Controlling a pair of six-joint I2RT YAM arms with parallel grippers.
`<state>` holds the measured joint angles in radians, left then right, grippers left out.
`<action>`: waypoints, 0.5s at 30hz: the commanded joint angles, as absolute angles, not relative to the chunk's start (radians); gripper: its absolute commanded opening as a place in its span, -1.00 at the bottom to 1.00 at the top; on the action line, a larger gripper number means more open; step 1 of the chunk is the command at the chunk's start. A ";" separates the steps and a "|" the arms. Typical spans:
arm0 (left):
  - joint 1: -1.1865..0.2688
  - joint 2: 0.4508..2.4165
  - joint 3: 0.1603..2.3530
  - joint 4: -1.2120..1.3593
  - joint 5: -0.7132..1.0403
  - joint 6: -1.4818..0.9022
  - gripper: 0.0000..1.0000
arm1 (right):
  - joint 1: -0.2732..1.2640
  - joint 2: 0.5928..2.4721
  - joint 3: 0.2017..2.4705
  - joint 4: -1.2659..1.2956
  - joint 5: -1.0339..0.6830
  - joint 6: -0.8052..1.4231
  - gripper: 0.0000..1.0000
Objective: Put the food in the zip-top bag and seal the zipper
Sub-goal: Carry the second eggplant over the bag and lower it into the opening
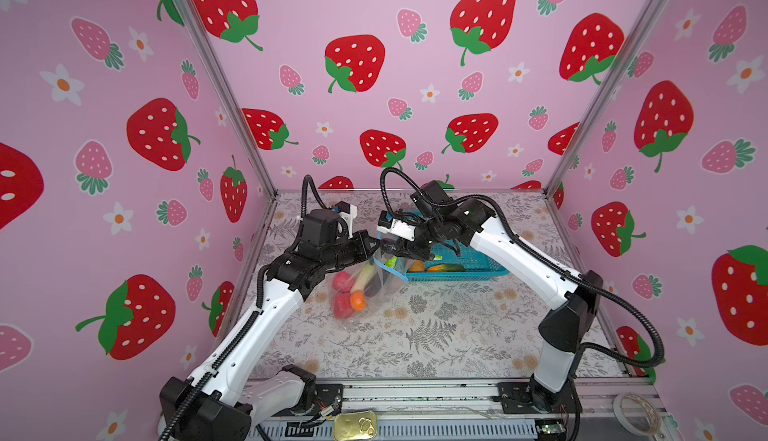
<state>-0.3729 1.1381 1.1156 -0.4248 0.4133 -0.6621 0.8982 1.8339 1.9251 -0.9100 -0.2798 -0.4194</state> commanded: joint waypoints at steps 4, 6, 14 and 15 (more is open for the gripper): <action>-0.368 1.118 1.136 -0.417 0.434 -0.663 -1.00 | 0.907 1.856 1.952 -0.948 -0.279 -0.427 -0.44; -0.368 1.118 1.136 -0.418 0.434 -0.663 -1.00 | 0.910 1.857 1.953 -0.950 -0.278 -0.427 -0.39; -0.368 1.118 1.134 -0.417 0.434 -0.663 -1.00 | 0.913 1.860 1.956 -0.951 -0.261 -0.427 -0.17; -0.368 1.119 1.135 -0.417 0.434 -0.664 -1.00 | 0.913 1.861 1.956 -0.951 -0.258 -0.427 -0.15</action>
<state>-0.3729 1.1381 1.1156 -0.4244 0.4133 -0.6621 0.9024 1.8431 1.9274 -0.9157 -0.2607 -0.4171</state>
